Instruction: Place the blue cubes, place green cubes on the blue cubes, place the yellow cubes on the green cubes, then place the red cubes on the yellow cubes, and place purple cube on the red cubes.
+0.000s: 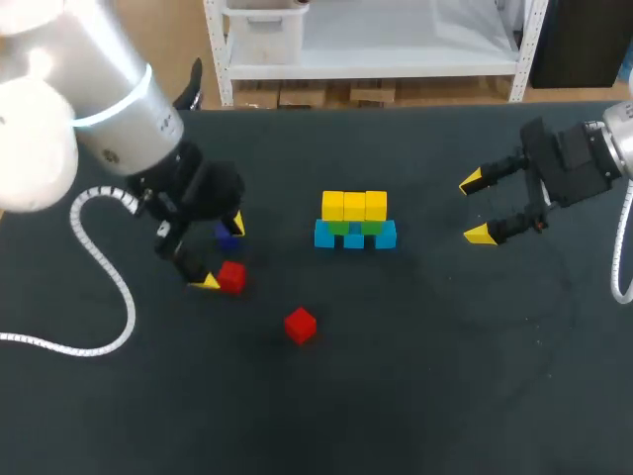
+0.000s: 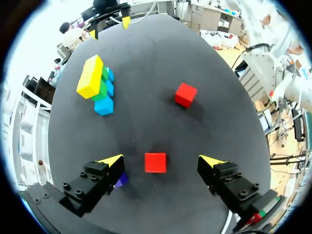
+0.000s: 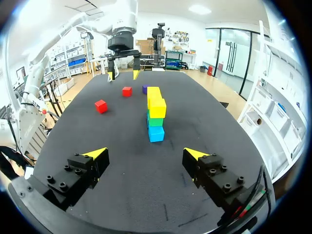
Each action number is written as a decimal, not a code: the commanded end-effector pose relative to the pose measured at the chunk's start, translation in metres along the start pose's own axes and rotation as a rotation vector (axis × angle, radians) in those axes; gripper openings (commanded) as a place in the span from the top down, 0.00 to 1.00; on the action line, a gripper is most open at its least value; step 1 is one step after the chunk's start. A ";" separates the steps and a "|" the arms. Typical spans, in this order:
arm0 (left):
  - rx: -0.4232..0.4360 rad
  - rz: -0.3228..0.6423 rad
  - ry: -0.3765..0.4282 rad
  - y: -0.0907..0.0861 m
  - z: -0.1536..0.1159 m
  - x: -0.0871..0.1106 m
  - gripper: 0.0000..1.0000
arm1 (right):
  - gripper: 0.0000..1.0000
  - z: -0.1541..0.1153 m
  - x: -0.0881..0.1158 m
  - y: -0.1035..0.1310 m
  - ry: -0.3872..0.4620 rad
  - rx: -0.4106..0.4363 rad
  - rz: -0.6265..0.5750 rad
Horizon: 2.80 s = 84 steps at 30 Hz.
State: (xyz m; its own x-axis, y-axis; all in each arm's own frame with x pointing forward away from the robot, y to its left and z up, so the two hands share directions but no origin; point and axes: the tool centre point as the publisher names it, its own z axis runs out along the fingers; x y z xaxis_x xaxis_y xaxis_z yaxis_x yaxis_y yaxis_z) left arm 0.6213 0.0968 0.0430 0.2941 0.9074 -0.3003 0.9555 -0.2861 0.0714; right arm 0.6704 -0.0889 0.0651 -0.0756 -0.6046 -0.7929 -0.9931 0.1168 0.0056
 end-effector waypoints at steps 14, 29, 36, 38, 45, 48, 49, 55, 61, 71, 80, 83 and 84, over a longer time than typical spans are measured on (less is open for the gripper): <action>-0.015 0.002 0.018 0.000 0.030 0.020 0.00 | 0.00 0.001 0.000 -0.001 -0.002 0.000 -0.001; -0.002 -0.023 0.016 0.006 0.039 0.032 0.09 | 0.00 0.001 0.000 -0.001 -0.002 0.000 -0.001; 0.007 -0.017 0.022 0.006 0.043 0.031 0.15 | 0.00 0.001 0.000 -0.001 -0.002 0.000 -0.001; 0.007 -0.016 0.021 0.006 0.043 0.030 0.16 | 0.00 0.001 0.000 -0.001 -0.002 0.000 -0.001; 0.004 -0.017 0.019 0.006 0.044 0.029 0.29 | 0.00 0.001 0.000 -0.001 -0.002 0.000 -0.001; 0.005 -0.018 0.020 0.006 0.044 0.028 0.48 | 0.00 0.001 0.000 -0.001 -0.002 0.000 -0.001; 0.005 -0.018 0.019 0.006 0.044 0.028 0.51 | 0.00 0.001 0.000 -0.001 -0.002 0.000 -0.001; 0.004 -0.022 0.021 0.005 0.044 0.028 0.56 | 0.00 0.001 0.000 -0.001 -0.002 0.000 -0.001; -0.008 -0.030 0.017 0.007 0.042 0.026 0.89 | 0.00 0.001 0.000 -0.001 -0.002 0.000 -0.001; -0.027 -0.120 -0.010 0.008 0.024 0.011 1.00 | 0.00 0.001 0.000 -0.001 -0.002 0.000 -0.001; -0.016 -0.238 0.031 0.028 -0.014 -0.021 1.00 | 0.00 0.001 0.000 -0.001 -0.002 0.000 -0.001; -0.023 -0.242 0.032 0.040 -0.026 -0.033 1.00 | 0.00 0.001 0.000 -0.001 -0.002 0.000 -0.001; -0.014 -0.242 0.052 0.045 -0.029 -0.037 1.00 | 0.00 0.001 0.000 -0.001 -0.002 0.000 -0.001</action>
State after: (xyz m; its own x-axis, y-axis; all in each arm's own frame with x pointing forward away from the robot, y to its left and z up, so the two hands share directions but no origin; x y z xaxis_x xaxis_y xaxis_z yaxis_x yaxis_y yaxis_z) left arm 0.6440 0.0685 0.0742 0.0570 0.9464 -0.3180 0.9981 -0.0467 0.0401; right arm 0.6704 -0.0889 0.0650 -0.0756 -0.6046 -0.7929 -0.9931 0.1168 0.0056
